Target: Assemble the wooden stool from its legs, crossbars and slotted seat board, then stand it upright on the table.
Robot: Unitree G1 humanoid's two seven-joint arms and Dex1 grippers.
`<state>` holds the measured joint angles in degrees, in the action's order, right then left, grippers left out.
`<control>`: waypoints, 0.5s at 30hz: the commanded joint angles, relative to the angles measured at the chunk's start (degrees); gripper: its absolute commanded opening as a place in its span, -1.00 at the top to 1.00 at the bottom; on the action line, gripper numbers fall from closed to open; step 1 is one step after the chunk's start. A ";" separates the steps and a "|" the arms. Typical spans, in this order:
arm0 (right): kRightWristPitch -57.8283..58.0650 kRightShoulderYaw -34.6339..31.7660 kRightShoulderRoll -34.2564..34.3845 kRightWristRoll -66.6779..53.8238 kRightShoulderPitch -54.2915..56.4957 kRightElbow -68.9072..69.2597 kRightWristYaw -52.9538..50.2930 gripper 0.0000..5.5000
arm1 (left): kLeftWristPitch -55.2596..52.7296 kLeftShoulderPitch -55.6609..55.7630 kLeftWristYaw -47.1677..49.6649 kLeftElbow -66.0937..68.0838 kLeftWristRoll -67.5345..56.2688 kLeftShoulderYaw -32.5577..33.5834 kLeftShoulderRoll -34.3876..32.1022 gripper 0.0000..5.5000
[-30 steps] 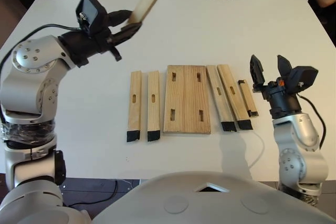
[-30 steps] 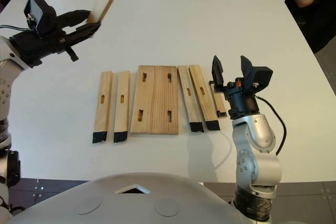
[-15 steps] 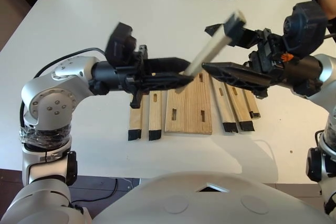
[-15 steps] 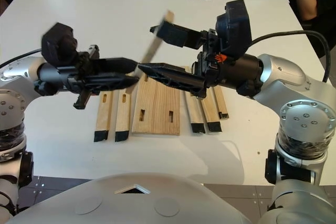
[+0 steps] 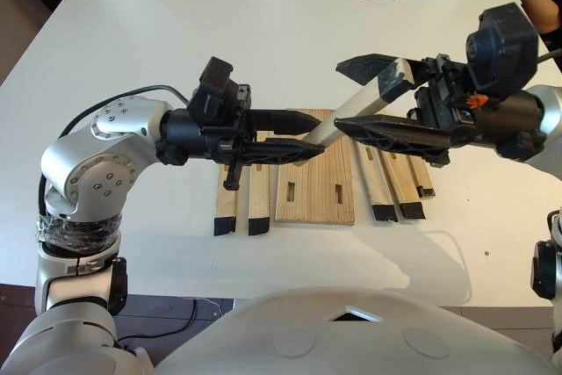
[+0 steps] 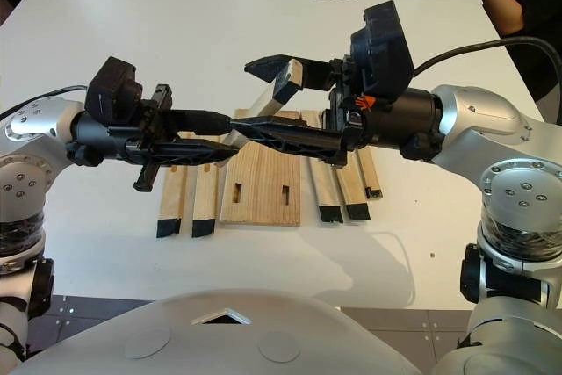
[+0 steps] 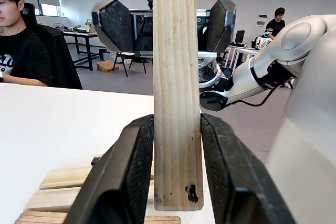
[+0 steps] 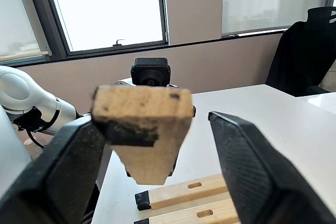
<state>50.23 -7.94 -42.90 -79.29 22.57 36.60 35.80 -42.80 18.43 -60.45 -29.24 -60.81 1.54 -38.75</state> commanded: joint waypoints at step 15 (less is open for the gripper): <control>-0.59 -0.18 -6.11 4.55 -4.79 3.50 6.78 0.53 | -0.29 -0.73 -0.26 -0.70 3.79 -1.95 -1.82 0.53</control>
<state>49.50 -7.90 -46.89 -76.86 18.78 39.32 40.79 -43.01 18.22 -61.07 -30.71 -58.43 -0.62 -39.51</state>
